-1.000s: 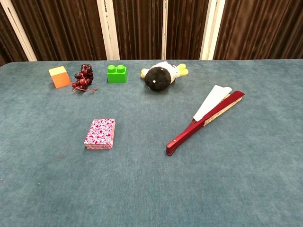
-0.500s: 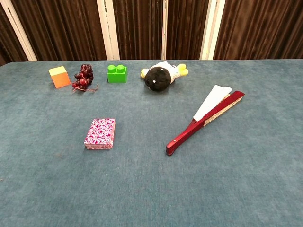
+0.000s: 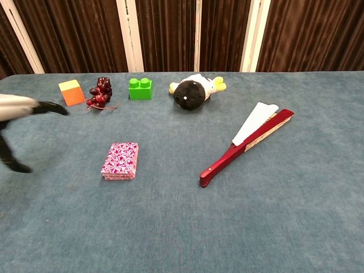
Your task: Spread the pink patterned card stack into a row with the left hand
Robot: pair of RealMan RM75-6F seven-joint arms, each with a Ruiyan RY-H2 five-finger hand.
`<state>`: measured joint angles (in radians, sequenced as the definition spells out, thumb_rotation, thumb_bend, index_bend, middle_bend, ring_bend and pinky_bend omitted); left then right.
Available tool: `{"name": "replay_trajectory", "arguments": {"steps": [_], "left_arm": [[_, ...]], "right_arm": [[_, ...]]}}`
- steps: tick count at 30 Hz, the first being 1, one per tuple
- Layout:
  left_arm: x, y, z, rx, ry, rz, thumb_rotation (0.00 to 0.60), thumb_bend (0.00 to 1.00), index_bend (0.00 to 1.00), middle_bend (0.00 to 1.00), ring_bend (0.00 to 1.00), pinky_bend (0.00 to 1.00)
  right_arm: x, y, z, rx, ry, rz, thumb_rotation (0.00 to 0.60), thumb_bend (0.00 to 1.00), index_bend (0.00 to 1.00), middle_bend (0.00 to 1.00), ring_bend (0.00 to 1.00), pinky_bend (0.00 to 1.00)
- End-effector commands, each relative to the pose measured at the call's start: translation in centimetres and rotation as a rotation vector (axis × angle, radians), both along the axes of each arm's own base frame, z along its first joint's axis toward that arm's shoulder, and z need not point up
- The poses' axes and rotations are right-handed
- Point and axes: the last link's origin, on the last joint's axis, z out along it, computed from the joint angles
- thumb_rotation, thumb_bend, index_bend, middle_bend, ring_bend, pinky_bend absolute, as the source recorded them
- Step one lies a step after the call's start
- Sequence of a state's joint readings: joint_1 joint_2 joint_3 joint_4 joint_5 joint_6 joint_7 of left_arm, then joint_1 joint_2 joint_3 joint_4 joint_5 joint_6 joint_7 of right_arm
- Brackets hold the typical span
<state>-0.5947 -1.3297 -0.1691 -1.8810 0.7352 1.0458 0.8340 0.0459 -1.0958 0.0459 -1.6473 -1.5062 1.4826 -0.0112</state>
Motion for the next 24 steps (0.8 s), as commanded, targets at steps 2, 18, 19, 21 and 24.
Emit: {"name": "replay_trajectory", "arguments": {"steps": [2, 18, 19, 21, 24], "left_arm": [[2.9, 1.4, -2.9, -0.031, 0.013, -0.013, 0.6, 0.12, 0.0, 0.0, 0.0, 0.0], [6.5, 3.2, -7.9, -0.071, 0.052, -0.003, 0.6, 0.16, 0.05, 0.0, 0.0, 0.0], [6.6, 3.3, -8.1, -0.071, 0.054, 0.002, 0.6, 0.16, 0.05, 0.0, 0.0, 0.0], [6.7, 3.5, -8.4, -0.071, 0.058, 0.008, 0.6, 0.16, 0.05, 0.0, 0.0, 0.0], [6.7, 3.7, -8.8, -0.07, 0.067, 0.017, 0.6, 0.16, 0.06, 0.0, 0.0, 0.0]], "right_arm": [[0.0, 0.1, 0.0, 0.001, -0.005, -0.001, 0.6, 0.37, 0.0, 0.0, 0.0, 0.05], [0.0, 0.0, 0.1, 0.003, -0.028, -0.009, 0.6, 0.37, 0.0, 0.0, 0.0, 0.05], [0.0, 0.0, 0.1, 0.002, -0.03, -0.009, 0.6, 0.37, 0.0, 0.0, 0.0, 0.05], [0.0, 0.0, 0.1, 0.002, -0.032, -0.009, 0.6, 0.37, 0.0, 0.0, 0.0, 0.05], [0.0, 0.0, 0.1, 0.003, -0.034, -0.009, 0.6, 0.37, 0.0, 0.0, 0.0, 0.05]]}}
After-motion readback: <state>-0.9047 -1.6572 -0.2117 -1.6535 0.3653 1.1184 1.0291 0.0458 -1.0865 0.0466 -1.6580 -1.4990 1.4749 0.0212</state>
